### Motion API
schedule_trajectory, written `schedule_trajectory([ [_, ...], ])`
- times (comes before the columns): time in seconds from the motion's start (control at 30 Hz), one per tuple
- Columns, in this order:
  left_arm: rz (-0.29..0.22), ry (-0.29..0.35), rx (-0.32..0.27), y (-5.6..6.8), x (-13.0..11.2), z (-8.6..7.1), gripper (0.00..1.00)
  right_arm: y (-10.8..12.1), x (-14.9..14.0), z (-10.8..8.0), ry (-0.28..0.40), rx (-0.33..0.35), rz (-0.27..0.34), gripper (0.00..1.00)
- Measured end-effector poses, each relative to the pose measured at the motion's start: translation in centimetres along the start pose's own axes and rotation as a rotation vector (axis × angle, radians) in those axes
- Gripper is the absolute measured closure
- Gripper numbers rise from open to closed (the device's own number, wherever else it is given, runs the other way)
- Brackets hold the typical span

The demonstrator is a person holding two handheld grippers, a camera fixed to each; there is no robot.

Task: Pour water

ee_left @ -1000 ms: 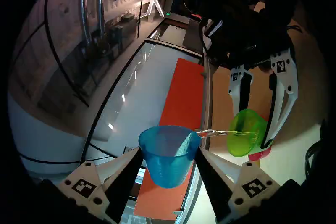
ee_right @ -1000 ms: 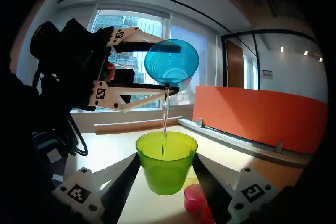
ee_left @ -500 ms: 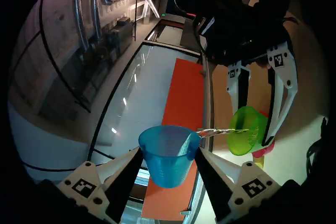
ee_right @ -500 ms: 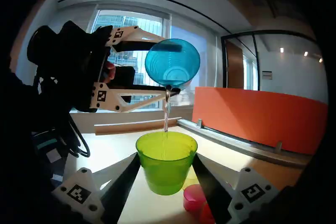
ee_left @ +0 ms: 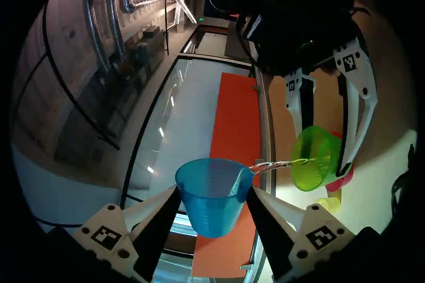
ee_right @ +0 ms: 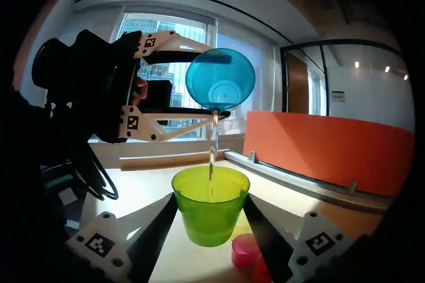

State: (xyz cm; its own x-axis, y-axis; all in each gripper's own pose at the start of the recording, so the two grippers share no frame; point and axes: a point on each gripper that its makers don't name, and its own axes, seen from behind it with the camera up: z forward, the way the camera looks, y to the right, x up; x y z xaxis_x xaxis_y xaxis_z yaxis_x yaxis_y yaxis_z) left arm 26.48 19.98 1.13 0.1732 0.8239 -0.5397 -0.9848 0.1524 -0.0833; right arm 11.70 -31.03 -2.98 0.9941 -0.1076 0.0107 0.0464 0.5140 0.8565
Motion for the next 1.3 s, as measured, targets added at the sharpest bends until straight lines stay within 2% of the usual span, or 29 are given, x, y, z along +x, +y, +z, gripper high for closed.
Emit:
schedule_trajectory([
  [0.67,0.105,-0.008,0.026,-0.2,0.0,-0.1,0.16,0.3,0.0,0.0,0.006,-0.005,0.001,0.12],
  [0.87,0.149,-0.004,0.04,-0.7,0.3,-0.1,0.16,0.4,0.2,0.0,0.01,-0.006,0.003,0.12],
  [1.0,0.175,-0.005,0.042,-0.6,0.3,0.1,0.16,0.2,0.4,-0.1,0.012,-0.003,0.001,0.13],
  [1.3,0.205,-0.001,0.052,-1.4,0.5,0.2,0.16,0.3,0.5,-0.1,0.014,-0.004,0.0,0.13],
])
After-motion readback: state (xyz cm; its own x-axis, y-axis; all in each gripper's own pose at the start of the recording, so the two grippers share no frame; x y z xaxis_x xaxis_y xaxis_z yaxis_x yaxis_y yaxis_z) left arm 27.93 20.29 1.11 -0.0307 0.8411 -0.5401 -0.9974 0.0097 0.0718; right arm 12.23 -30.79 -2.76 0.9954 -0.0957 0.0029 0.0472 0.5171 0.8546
